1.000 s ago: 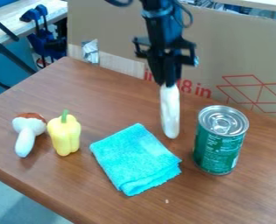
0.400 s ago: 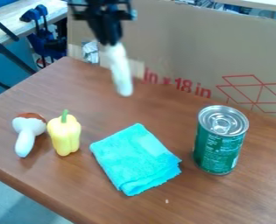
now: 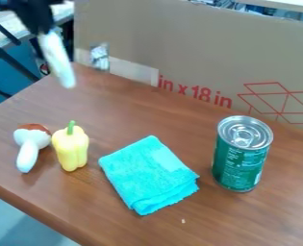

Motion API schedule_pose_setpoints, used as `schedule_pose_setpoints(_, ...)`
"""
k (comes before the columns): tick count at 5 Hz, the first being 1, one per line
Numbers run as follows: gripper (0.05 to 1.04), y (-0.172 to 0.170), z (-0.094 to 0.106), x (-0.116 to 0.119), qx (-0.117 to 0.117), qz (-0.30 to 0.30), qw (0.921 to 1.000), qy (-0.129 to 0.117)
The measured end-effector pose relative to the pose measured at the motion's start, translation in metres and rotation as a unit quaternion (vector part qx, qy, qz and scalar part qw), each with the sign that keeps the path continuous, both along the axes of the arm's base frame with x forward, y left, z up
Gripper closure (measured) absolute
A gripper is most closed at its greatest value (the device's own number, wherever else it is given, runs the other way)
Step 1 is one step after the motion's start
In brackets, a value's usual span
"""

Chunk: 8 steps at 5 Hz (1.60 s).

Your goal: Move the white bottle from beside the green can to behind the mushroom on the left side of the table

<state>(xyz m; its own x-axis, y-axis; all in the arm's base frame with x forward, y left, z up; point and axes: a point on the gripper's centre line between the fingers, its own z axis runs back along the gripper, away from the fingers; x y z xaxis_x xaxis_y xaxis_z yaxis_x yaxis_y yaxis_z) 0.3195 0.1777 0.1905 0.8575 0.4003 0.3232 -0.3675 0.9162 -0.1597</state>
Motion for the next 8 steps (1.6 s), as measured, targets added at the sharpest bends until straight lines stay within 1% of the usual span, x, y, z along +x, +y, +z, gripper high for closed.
schedule_pose_setpoints(1,0.842,0.040,-0.006,-0.016,-0.005,0.047,0.9988,0.010)
schedule_pose_setpoints(2,0.842,0.064,-0.015,-0.034,-0.011,0.083,0.9962,0.025)
schedule_pose_setpoints(3,0.842,0.076,-0.027,-0.043,-0.022,0.107,0.9933,0.039)
schedule_pose_setpoints(4,0.842,0.074,-0.043,-0.042,-0.032,0.109,0.9917,0.061)
schedule_pose_setpoints(5,0.842,0.069,-0.060,-0.039,-0.048,0.102,0.9898,0.088)
schedule_pose_setpoints(6,0.842,0.068,-0.062,-0.035,-0.055,0.097,0.9907,0.077)
schedule_pose_setpoints(7,0.794,0.068,-0.061,-0.034,-0.067,0.099,0.9906,0.066)
schedule_pose_setpoints(8,0.502,0.065,-0.066,-0.037,-0.082,0.104,0.9894,0.059)
